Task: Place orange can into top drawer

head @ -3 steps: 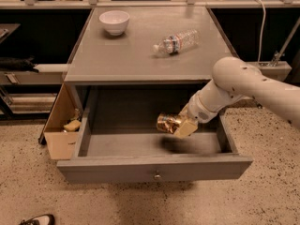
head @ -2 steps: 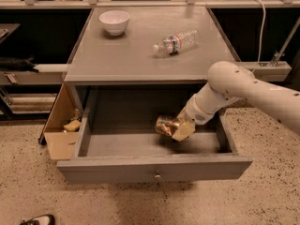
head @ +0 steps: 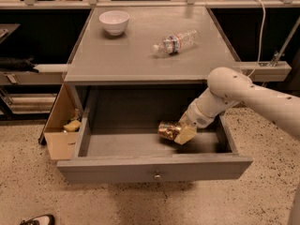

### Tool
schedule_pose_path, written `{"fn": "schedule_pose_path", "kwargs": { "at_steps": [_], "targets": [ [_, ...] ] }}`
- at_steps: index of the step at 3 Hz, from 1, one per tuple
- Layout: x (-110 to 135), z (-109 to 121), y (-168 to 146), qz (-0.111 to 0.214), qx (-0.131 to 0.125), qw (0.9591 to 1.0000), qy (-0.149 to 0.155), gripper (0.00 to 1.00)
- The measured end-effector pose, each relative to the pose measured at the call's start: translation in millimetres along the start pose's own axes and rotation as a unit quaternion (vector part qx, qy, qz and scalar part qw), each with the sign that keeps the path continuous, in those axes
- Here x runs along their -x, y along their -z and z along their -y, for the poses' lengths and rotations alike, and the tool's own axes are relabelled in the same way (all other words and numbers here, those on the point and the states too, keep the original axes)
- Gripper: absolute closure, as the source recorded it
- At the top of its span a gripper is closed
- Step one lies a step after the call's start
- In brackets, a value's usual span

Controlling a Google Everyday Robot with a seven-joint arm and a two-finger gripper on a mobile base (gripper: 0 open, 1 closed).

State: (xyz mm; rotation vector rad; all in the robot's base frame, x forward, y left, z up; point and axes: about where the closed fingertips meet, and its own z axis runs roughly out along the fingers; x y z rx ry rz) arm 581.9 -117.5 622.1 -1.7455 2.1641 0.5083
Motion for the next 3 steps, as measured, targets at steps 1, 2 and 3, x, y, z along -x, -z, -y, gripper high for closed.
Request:
{"fn": "schedule_pose_path", "kwargs": {
  "at_steps": [1,2,3],
  "targets": [
    [-7,4,-3,0.004,0.004,1.0000,0.000,0.12],
    [-9,6,8,0.017,-0.006,0.9998,0.003,0.00],
    [-1,2,36,0.044,-0.031,0.9984,0.014,0.00]
  ]
}}
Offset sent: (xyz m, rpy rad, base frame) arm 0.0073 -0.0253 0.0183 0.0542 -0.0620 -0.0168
